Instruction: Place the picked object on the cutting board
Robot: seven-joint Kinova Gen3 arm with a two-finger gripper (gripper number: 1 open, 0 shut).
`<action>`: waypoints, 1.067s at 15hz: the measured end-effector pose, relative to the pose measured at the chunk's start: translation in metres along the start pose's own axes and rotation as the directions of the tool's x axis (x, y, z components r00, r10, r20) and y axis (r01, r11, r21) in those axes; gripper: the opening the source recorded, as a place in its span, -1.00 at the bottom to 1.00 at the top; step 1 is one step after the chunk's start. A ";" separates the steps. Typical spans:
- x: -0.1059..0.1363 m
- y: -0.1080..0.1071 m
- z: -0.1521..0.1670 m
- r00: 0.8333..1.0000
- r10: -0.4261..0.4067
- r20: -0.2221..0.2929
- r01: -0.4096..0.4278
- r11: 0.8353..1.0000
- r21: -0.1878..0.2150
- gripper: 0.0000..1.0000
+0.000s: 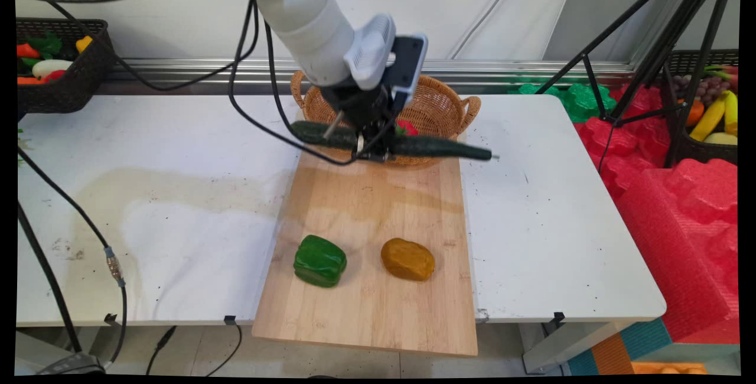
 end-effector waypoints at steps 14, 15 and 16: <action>-0.009 0.015 0.100 0.995 0.049 0.083 -0.036 0.988 -0.152 -1.00; -0.010 0.016 0.105 0.995 0.050 0.087 -0.036 0.986 -0.160 -1.00; -0.011 0.016 0.108 0.995 0.052 0.090 -0.036 0.986 -0.165 -1.00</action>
